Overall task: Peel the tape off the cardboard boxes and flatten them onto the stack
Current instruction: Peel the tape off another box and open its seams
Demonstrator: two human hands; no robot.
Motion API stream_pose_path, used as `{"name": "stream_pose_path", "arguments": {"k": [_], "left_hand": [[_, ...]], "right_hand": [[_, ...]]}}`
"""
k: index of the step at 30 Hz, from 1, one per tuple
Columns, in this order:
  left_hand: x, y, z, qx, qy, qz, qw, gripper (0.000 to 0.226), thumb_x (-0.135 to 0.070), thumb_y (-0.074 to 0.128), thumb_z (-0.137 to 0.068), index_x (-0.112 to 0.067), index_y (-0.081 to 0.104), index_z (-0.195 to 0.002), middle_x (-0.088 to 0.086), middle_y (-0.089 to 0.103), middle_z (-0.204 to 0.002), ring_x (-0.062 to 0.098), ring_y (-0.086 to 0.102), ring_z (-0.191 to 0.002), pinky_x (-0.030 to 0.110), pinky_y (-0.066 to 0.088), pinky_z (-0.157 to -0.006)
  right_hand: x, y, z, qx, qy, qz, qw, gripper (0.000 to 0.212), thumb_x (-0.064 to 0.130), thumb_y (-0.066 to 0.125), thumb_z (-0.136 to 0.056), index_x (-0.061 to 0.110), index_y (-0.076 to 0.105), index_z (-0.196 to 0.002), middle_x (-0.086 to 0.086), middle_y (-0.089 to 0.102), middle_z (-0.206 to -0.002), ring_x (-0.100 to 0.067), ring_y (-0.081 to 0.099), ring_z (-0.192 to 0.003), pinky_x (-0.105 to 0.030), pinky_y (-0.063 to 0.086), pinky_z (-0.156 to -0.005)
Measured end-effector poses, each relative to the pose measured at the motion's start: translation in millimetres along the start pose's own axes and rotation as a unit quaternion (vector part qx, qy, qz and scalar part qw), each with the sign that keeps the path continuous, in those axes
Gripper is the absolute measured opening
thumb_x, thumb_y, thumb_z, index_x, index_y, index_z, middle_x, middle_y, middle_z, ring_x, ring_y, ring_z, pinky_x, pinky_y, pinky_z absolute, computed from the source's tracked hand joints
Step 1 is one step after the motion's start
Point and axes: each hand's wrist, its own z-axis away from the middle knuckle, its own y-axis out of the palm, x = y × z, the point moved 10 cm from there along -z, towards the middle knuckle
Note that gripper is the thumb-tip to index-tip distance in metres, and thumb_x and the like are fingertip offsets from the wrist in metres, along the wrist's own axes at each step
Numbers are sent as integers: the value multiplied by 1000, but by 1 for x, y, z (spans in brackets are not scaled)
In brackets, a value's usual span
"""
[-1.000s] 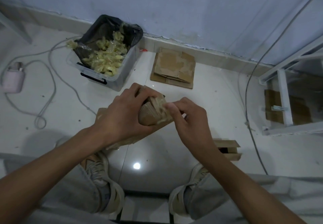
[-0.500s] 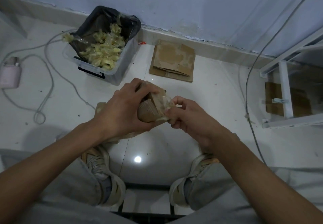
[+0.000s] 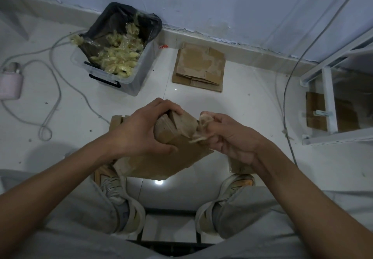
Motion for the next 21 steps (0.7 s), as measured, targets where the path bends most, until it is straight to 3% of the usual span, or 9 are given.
{"name": "stream_pose_path", "arguments": {"k": [3, 7, 10, 13, 15, 17, 19, 21], "left_hand": [[-3, -12, 2, -26, -1, 25, 999, 78, -34, 95, -66, -40, 53, -131, -14, 54, -126, 8, 56, -115, 33, 53, -93], [-4, -20, 1, -64, 11, 1, 998, 79, -36, 94, -64, -43, 52, -130, -13, 52, -124, 7, 55, -114, 28, 51, -91], [-3, -20, -2, -72, 15, -6, 997, 78, -39, 93, -64, -44, 51, -130, -14, 52, -125, 5, 54, -114, 22, 48, -89], [-6, -17, -2, -78, 25, -17, 997, 78, -40, 93, -64, -42, 51, -130, -14, 51, -124, 4, 54, -112, 13, 44, -86], [-7, -18, -2, -91, 26, -25, 995, 78, -39, 93, -64, -40, 51, -130, -15, 51, -123, 1, 54, -110, 11, 43, -85], [-6, -23, -3, -106, 25, -30, 994, 77, -38, 93, -64, -39, 52, -130, -14, 52, -122, -1, 53, -109, 8, 41, -83], [-2, -31, -3, -121, 18, -32, 992, 77, -38, 93, -64, -41, 53, -129, -13, 52, -123, -1, 53, -109, 13, 43, -85], [2, -36, -2, -131, 11, -46, 990, 77, -39, 93, -64, -43, 52, -129, -13, 52, -123, 0, 53, -110, 23, 47, -87]], "right_hand": [[12, -15, -1, -35, -37, -68, 996, 27, -3, 70, -86, 18, 52, -87, -1, 51, -77, -7, 42, -59, -16, 39, -55], [23, -33, 4, -178, -85, 87, 977, 14, 12, 75, -94, 6, 64, -99, -10, 64, -80, -13, 54, -62, -23, 50, -59], [33, -39, 14, -293, -168, 177, 924, 12, 20, 76, -96, 14, 72, -105, -7, 74, -83, -16, 64, -64, -26, 54, -60], [43, -30, 21, -372, -240, 346, 827, 4, 31, 68, -101, 28, 69, -101, 7, 73, -89, -9, 70, -72, -20, 55, -59], [51, -17, 22, -374, -272, 479, 746, 8, 36, 62, -105, 31, 67, -102, 12, 71, -92, -7, 66, -72, -23, 55, -63], [55, -7, 21, -357, -306, 544, 695, 17, 37, 57, -106, 29, 71, -107, 12, 71, -96, -7, 64, -74, -30, 56, -67], [54, -2, 20, -337, -320, 551, 693, 28, 39, 52, -107, 28, 76, -118, 11, 73, -104, -6, 64, -77, -30, 56, -69], [46, 0, 14, -310, -296, 552, 715, 36, 41, 46, -108, 31, 73, -130, 11, 73, -113, -3, 62, -83, -22, 52, -72]]}}
